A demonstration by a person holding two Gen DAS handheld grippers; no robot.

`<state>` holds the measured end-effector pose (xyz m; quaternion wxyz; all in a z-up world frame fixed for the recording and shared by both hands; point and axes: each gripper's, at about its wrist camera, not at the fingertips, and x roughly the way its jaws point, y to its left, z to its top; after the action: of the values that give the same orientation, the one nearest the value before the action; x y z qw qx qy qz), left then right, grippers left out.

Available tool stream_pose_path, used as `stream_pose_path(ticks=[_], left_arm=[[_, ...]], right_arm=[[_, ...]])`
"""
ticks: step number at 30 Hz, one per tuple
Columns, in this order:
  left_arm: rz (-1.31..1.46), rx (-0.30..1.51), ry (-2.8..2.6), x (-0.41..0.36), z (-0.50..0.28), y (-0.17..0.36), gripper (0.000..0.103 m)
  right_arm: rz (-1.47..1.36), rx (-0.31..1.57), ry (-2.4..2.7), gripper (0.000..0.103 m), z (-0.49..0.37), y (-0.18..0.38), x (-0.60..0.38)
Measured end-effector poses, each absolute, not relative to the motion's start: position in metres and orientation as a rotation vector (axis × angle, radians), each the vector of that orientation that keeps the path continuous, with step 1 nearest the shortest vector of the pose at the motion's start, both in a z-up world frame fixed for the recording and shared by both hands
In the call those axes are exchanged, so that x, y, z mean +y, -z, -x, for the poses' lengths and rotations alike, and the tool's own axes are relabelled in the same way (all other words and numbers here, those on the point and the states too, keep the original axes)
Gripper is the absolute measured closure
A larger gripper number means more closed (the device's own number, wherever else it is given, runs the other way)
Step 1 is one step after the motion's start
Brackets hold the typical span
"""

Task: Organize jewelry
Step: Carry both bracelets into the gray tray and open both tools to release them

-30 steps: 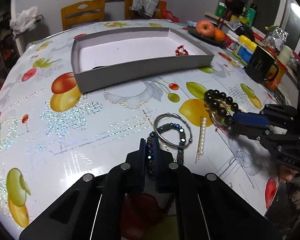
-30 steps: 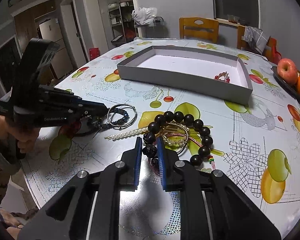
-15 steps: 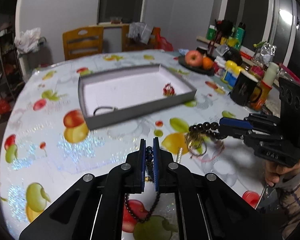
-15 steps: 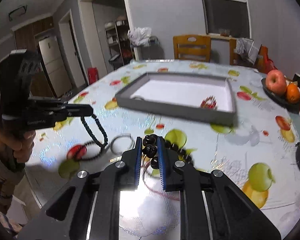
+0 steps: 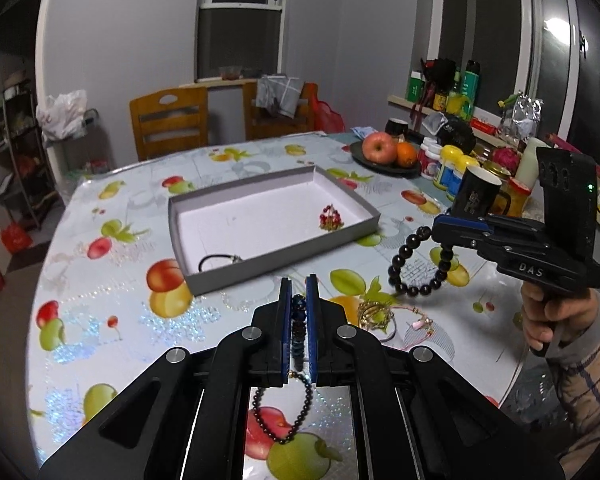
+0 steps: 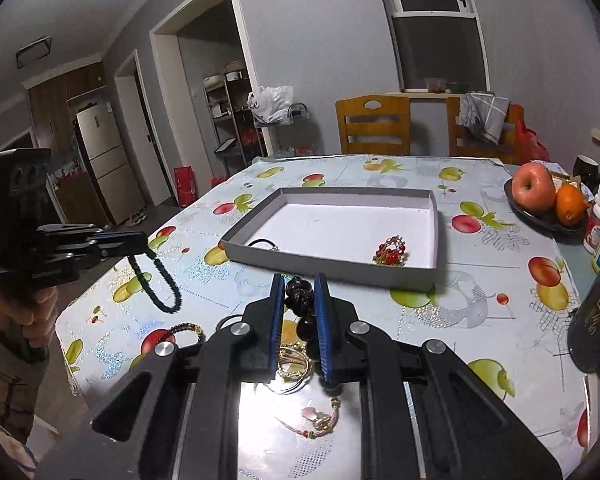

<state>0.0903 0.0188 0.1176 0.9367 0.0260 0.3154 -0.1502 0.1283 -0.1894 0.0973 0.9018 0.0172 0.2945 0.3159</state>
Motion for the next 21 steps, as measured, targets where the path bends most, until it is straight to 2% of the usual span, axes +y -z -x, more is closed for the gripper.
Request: stream_pose_path(ticks=[14,21], left_arm=[[-0.082,0.646,0.312,0.02,-0.133,-0.127,0.095],[-0.098,0.627,0.314,0.021,-0.17,-0.135,0.095]], right_arm=[[0.011,0.569,-0.655,0.088,-0.148,-0.122,-0.179],[0.026,0.57,-0.658,0.088,-0.184,-0.132,-0.162]])
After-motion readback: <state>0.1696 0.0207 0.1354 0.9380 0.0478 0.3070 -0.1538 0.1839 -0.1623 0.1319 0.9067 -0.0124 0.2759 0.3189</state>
